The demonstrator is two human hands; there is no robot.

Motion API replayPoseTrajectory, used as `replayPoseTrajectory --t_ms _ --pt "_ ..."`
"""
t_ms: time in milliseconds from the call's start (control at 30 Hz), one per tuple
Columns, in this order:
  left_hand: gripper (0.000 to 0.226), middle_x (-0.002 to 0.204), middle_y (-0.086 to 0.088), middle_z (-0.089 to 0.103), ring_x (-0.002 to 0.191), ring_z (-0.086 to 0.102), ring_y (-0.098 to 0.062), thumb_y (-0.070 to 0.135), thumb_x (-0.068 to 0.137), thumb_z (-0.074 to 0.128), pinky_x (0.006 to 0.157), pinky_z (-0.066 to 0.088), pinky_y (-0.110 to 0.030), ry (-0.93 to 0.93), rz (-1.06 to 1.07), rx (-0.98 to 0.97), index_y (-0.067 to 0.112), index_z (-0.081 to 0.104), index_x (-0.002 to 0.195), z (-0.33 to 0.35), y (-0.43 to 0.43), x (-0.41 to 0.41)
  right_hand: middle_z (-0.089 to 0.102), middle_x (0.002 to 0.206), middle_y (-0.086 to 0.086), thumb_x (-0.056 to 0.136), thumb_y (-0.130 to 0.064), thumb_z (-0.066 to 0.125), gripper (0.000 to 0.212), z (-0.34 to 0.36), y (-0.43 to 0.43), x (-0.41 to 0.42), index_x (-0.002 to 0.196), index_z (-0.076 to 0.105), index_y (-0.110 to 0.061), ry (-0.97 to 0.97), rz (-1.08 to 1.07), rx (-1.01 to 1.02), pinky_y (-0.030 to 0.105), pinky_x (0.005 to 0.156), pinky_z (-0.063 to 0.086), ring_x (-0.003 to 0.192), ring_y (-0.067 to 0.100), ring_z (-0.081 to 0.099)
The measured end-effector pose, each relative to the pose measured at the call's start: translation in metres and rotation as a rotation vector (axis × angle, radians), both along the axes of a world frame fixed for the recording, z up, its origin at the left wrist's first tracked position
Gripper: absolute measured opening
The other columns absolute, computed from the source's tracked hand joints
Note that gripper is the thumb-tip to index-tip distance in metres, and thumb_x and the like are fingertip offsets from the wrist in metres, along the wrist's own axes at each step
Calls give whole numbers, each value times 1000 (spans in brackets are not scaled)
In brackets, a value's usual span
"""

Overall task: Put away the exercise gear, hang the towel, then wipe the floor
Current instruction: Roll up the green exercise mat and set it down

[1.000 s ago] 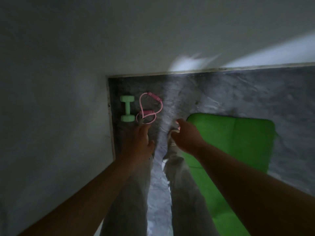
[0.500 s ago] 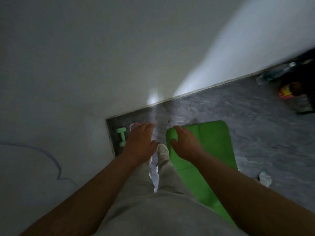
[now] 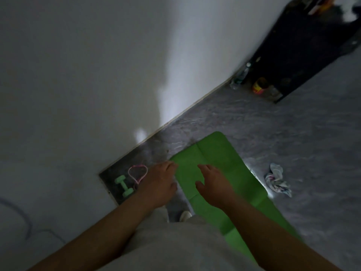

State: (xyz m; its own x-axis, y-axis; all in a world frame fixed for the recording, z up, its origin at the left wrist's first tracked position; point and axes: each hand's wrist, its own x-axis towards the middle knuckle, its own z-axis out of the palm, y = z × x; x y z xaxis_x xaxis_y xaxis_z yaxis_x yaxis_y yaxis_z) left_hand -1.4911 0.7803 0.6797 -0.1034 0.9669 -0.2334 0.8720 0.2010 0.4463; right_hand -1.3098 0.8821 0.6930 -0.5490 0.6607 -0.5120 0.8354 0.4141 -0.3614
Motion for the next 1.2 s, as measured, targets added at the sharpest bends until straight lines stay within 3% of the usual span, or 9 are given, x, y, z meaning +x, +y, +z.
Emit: replayPoseTrajectory --t_ms 167,333,500,567,767,933,1200 --pt "70 148 -10 46 137 41 -29 35 79 46 116 31 -42 -17 -187 -102 10 45 144 3 26 64 45 145 8 93 -38 55 64 4 -20 86 149 34 -17 -66 -161 11 35 104 40 129 26 43" --pt "65 149 -10 45 137 41 -28 37 87 54 115 32 -43 71 -433 -77 13 43 146 -1 55 161 43 147 7 93 -43 53 64 0 -53 199 149 32 -19 -72 -368 17 38 106 40 129 25 43" --pt "67 161 -2 27 148 25 -21 34 96 54 122 16 -36 149 -753 -48 20 25 155 13 67 270 34 155 6 92 -44 55 69 7 -87 292 150 27 -22 -97 -590 82 42 113 33 139 27 34" --pt "69 160 -2 30 147 25 -21 30 92 58 121 16 -37 130 -874 -22 21 29 154 18 69 302 33 155 7 92 -44 54 70 11 -104 314 151 25 -20 -105 -692 97 41 113 32 140 27 33" --pt "72 151 -11 45 139 42 -29 26 79 68 117 31 -43 144 -1244 50 15 46 146 15 82 372 33 155 7 92 -39 55 69 15 -156 341 151 25 -20 -122 -1042 101 41 114 33 140 26 33" --pt "68 156 -6 38 144 34 -27 31 88 66 120 26 -42 64 -1432 12 18 41 149 -4 66 406 28 159 6 95 -39 53 70 12 -211 335 154 19 -20 -166 -1357 16 43 117 29 143 26 29" --pt "61 160 -4 29 148 23 -22 37 94 53 123 14 -37 1 -1717 -53 20 37 151 -10 8 449 34 156 4 95 -39 50 67 32 -299 338 154 24 -19 -271 -1656 -81 42 114 34 140 25 34"
